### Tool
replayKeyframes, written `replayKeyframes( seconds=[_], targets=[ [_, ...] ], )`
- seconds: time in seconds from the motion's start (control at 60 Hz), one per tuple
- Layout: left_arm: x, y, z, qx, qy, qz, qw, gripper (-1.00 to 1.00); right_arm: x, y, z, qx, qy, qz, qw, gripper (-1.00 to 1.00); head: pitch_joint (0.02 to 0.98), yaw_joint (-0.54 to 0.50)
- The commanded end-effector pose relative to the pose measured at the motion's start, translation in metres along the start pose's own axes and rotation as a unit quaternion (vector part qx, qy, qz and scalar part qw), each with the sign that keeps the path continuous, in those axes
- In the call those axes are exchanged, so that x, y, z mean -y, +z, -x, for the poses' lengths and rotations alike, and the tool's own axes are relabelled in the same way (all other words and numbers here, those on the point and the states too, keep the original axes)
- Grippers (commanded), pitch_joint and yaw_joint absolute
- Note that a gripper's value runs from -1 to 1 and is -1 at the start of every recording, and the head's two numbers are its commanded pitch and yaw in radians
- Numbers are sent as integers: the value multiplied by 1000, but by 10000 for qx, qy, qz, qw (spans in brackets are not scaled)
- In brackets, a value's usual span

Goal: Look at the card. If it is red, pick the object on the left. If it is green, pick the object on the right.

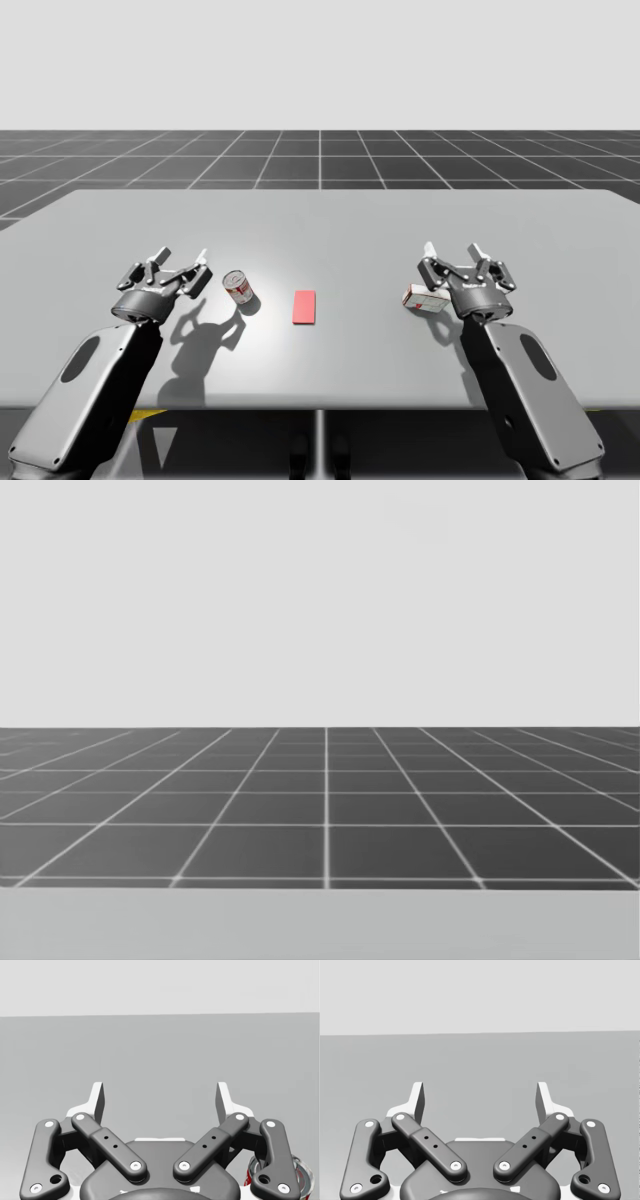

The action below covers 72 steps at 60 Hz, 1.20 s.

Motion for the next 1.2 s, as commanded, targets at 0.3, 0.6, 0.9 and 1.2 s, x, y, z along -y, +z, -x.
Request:
replayKeyframes(
  seconds=[0.3,0.6,0.9,1.2],
  targets=[
    [1,0,1,-6,-50,-8,10000,-1000,4,-1,-2,116,36,118,9999,-1000,284,15],
    [1,0,1,2,-82,10,10000,-1000,4,-2,-1,56,108,154,9998,-1000,546,39],
    [1,0,0,3,-75,14,10000,-1000,5,-2,-3,58,109,186,9998,-1000,806,55],
    [1,-1,-1,10,-59,30,10000,-1000,7,-1,-5,97,88,203,9997,-1000,902,67]
  ],
)
